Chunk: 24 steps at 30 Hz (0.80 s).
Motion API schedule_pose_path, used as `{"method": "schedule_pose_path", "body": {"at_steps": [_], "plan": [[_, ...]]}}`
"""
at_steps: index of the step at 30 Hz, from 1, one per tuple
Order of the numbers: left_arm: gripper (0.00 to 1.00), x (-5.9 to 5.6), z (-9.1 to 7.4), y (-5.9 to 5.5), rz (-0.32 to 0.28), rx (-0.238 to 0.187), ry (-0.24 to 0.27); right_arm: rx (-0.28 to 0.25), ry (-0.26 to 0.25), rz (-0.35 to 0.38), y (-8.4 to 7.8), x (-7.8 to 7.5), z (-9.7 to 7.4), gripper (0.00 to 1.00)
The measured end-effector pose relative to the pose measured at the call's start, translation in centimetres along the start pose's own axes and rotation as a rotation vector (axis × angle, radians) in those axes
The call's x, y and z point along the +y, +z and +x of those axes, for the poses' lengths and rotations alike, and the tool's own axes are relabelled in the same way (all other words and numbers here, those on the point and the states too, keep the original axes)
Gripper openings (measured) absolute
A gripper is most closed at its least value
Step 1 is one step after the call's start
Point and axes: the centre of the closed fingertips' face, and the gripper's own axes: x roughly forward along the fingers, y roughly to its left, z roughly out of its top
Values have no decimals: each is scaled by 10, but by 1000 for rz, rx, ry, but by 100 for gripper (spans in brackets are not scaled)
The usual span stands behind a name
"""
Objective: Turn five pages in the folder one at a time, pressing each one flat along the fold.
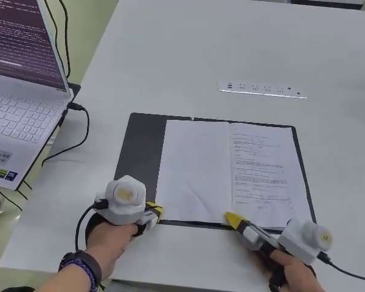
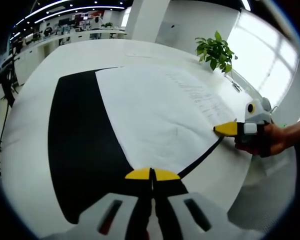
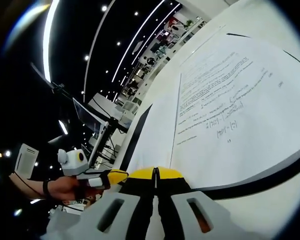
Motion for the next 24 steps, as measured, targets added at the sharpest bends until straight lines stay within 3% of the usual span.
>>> {"method": "schedule_pose_path", "body": {"at_steps": [2,5,10,12,15,19,21,24], "plan": [[0,1,0,0,-18,3,4,4,5,-13,0,0,0,0],[0,-1,0,1,-15,17,9,-20,14,69,2,2,-2,0],[9,-9,-3,3,-8,26,-7,-39,21,17,10,8,-6,0],[13,-14,-6,9,-10,12,-18,-59,28,23,18,12,-9,5],[20,-18,-12,20,7,-18,-23,-81,29,-23,30,16,-12,10],[26,-24,-22,36,48,-47,-30,-42,15,-122,38,18,-17,23],[27,-26,-27,42,62,-58,-32,-35,13,-192,45,22,-19,25],[29,-27,-34,51,91,-73,-29,-25,17,-236,54,31,-23,27]]}}
